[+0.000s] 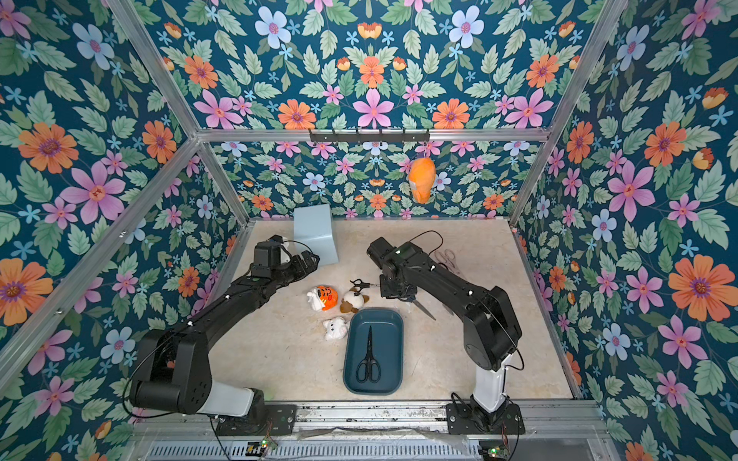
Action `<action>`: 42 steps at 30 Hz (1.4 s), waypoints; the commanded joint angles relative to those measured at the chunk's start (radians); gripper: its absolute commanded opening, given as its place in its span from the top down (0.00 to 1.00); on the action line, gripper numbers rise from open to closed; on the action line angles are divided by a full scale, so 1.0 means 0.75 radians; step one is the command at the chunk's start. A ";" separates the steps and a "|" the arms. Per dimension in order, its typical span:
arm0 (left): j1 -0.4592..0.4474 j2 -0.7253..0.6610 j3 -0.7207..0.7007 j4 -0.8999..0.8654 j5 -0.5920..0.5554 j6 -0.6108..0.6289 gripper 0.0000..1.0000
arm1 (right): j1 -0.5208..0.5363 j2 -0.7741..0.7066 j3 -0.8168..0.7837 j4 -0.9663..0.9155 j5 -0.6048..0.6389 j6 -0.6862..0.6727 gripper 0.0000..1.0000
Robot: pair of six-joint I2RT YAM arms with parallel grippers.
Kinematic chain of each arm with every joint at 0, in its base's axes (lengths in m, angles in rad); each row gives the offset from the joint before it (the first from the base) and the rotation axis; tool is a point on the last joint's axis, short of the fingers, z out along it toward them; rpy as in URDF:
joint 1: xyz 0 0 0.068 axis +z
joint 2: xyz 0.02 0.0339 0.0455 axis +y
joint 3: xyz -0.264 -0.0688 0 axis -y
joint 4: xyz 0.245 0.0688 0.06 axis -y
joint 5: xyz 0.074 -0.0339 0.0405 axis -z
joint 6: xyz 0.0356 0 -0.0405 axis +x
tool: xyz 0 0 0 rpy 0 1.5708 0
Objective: Put the scissors into the storage box
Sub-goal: Pick up the scissors from the center of the board.
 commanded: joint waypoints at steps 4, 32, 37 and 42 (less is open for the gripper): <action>-0.012 0.021 -0.009 -0.041 0.093 0.016 0.01 | -0.122 0.142 0.088 0.018 0.027 -0.121 0.75; -0.061 0.038 0.024 -0.079 0.039 0.028 0.01 | -0.294 0.428 0.129 0.156 -0.060 -0.218 0.76; -0.062 0.012 0.030 -0.113 0.012 0.048 0.01 | -0.294 0.442 0.115 0.176 -0.046 -0.218 0.77; -0.061 -0.021 0.015 -0.131 -0.019 0.061 0.01 | -0.295 0.448 0.067 0.223 -0.021 -0.234 0.83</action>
